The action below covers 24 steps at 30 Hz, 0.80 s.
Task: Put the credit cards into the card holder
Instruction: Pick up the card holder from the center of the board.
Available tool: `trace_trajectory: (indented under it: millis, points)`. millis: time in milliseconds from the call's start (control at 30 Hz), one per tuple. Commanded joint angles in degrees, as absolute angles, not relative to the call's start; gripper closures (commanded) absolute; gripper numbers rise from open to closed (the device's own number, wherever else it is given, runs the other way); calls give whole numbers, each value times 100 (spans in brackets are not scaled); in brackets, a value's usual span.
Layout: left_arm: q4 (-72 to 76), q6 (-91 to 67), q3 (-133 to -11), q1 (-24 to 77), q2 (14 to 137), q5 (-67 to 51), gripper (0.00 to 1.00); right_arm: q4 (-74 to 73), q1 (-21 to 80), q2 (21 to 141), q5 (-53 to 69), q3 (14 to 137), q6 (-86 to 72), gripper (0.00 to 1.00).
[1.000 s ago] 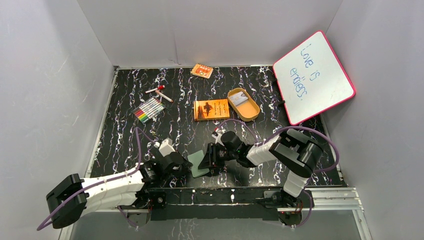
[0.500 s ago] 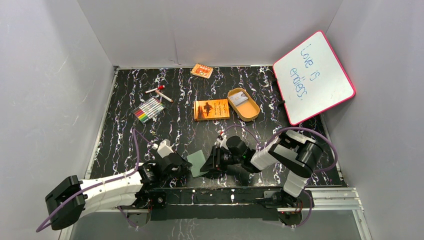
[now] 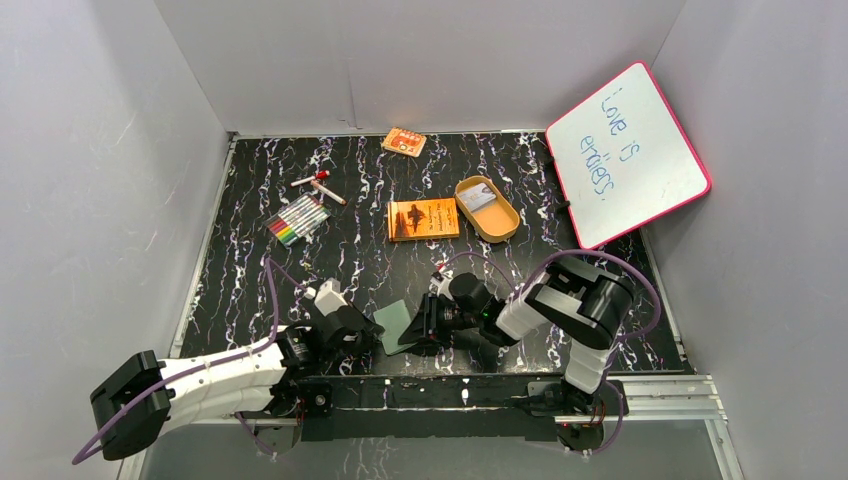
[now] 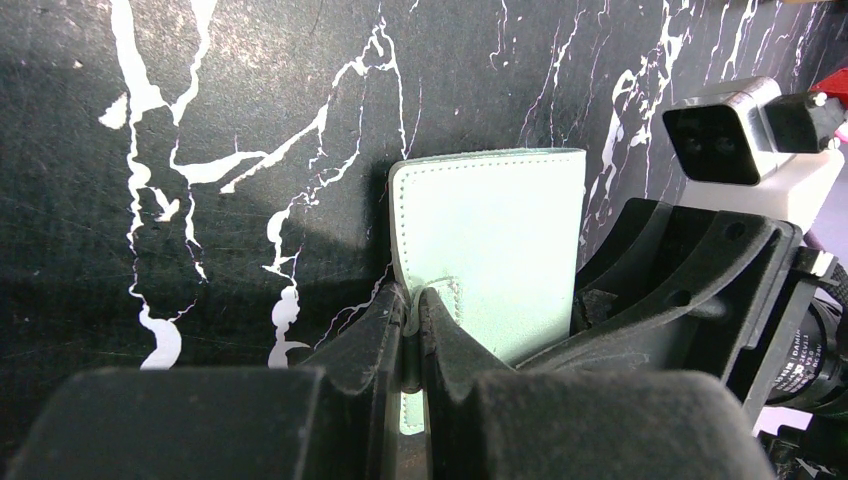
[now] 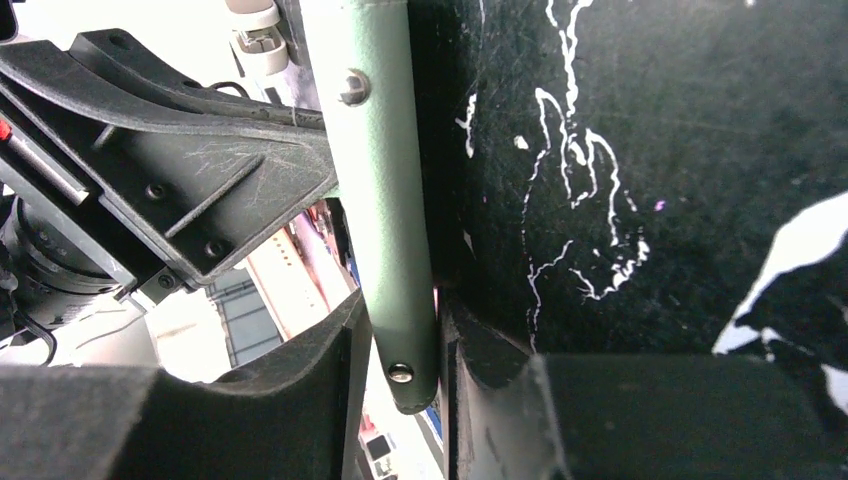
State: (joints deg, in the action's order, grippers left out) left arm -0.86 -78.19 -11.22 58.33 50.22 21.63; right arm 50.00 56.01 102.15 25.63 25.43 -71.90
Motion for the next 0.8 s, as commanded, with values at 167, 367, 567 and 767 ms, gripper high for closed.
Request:
trace_trajectory:
  millis: [167, 367, 567, 767]
  points:
    - [-1086, -7590, -811, 5796, 5239, 2316, 100, 5261, 5673, 10232, 2418, 2822, -6897, 90]
    - [-1691, -7384, -1226, 5800, 4866, 2451, 90, 3940, 5738, 9674, 2188, 3256, -5901, 100]
    - [-2893, -7212, -2392, 5795, 3934, 3019, 31, 1702, 5759, 8649, 1446, 3917, -4498, 100]
    - [-3858, -7117, -3804, 5792, 3573, 3836, 19, -593, 5766, 7881, -58, 5066, -2627, 100]
